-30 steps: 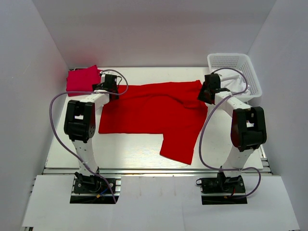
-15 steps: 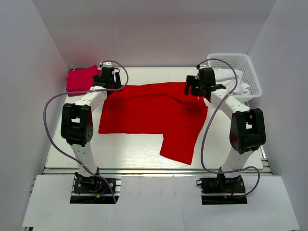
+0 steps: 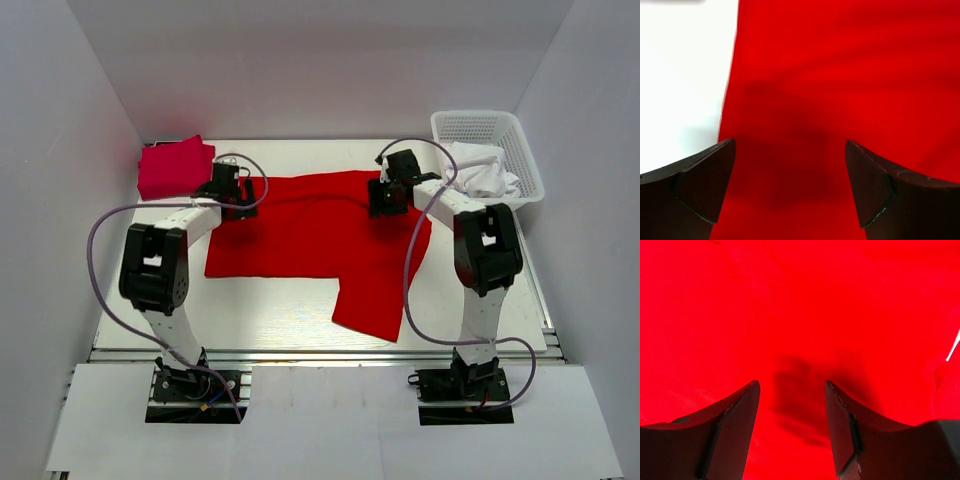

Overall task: Fold and stack the t-shirts
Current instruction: Fold the flattened tshirt in 1/3 of the way

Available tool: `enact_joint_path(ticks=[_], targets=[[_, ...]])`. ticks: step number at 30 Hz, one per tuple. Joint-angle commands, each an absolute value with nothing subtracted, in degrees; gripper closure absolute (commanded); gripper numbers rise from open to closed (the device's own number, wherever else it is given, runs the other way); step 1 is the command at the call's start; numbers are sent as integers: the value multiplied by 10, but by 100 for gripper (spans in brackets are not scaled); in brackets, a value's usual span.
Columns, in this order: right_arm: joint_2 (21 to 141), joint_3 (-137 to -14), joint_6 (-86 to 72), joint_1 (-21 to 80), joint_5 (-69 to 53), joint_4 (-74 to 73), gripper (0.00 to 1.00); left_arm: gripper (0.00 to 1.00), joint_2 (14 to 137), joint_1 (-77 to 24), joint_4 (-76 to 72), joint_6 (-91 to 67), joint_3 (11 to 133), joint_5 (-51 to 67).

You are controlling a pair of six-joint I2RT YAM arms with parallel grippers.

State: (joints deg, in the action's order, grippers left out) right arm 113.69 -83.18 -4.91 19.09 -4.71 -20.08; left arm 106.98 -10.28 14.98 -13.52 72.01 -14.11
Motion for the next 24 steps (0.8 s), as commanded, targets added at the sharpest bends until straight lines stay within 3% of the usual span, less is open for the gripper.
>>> enact_joint_path(ticks=[1, 6, 9, 14, 18, 24], targets=[[1157, -878, -71, 187, -3, -218, 40, 0, 978, -108, 148, -164, 661, -112], [1192, -904, -82, 185, 32, -209, 44, 0, 940, -108, 159, -176, 618, -133], [1208, -918, -96, 185, 68, -214, 52, 0, 934, -108, 181, -176, 618, -152], [1202, -911, -97, 186, 82, -221, 82, 0, 916, -108, 194, -176, 613, -171], [1193, -903, -91, 185, 69, -219, 100, 0, 896, -108, 189, -176, 601, -171], [1181, -1001, -70, 184, -41, -329, 100, 0, 885, -108, 189, -171, 601, -171]])
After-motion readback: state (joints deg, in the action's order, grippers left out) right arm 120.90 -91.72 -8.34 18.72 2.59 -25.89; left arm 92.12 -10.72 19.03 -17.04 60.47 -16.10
